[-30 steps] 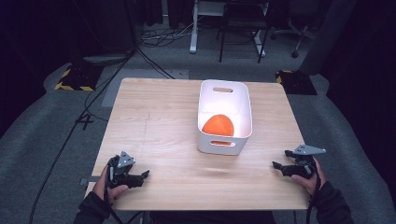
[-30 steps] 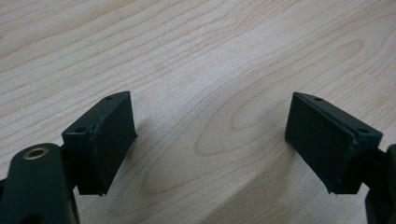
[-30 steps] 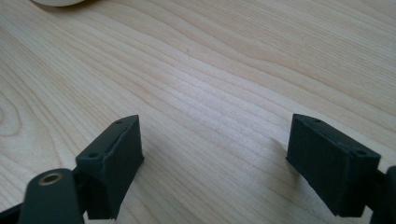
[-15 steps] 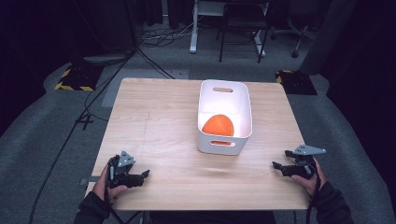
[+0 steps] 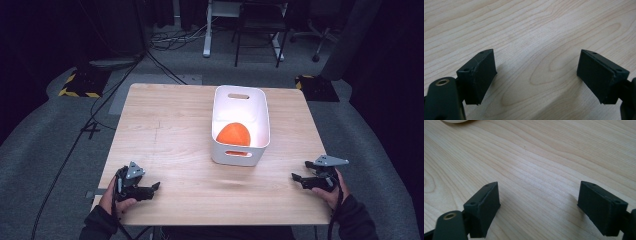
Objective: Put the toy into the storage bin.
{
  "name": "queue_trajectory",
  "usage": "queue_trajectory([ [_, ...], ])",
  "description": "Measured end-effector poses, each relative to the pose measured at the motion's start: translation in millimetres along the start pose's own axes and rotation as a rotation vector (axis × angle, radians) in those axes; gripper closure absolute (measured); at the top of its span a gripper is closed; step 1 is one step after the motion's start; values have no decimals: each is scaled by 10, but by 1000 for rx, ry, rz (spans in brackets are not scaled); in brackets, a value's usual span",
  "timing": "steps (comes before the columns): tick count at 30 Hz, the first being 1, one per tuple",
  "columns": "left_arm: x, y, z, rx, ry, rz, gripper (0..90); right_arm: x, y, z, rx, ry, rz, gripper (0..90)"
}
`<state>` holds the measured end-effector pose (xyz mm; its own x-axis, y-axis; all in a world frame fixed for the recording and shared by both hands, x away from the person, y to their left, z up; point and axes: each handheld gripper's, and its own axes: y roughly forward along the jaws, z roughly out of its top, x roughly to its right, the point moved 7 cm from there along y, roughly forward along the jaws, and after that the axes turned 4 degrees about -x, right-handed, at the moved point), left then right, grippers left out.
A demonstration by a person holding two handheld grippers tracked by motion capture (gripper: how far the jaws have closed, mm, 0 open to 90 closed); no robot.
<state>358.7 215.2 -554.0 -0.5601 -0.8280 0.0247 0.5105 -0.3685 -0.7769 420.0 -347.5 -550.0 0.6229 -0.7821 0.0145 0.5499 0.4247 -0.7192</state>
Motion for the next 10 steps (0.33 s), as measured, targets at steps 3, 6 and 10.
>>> queue_trajectory([
  [3,2,4,2,3,-4,-1,159,-2,0,0,0,-1,1,176],
  [6,2,5,3,3,-6,-2,160,-3,0,0,0,-2,2,176],
  [10,3,6,3,3,-8,-4,160,-4,0,1,1,1,2,176],
])
